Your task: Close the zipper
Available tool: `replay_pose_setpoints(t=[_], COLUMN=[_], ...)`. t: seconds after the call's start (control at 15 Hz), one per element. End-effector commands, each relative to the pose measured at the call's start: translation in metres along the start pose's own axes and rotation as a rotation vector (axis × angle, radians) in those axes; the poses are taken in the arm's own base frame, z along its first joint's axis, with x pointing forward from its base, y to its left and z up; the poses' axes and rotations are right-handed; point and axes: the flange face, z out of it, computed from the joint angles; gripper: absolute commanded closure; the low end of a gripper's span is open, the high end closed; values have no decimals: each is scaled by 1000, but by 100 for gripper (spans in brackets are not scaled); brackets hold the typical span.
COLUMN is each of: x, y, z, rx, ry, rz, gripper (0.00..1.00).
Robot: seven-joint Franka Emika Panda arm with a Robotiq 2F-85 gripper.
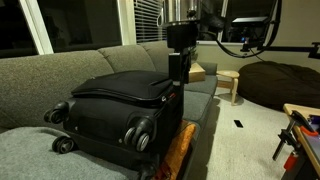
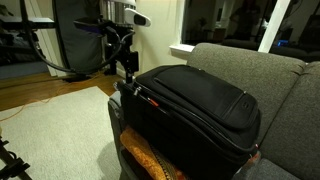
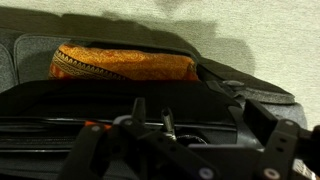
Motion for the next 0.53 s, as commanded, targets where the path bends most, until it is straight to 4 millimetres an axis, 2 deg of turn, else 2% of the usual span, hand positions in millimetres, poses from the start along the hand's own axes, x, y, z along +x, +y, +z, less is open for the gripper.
replay_pose_setpoints(t=[0.0, 0.47], x=[6, 11], y=[13, 18], z=[14, 33], rx=[-30, -42], ry=[20, 67], rz=[-22, -26], gripper=[0, 0])
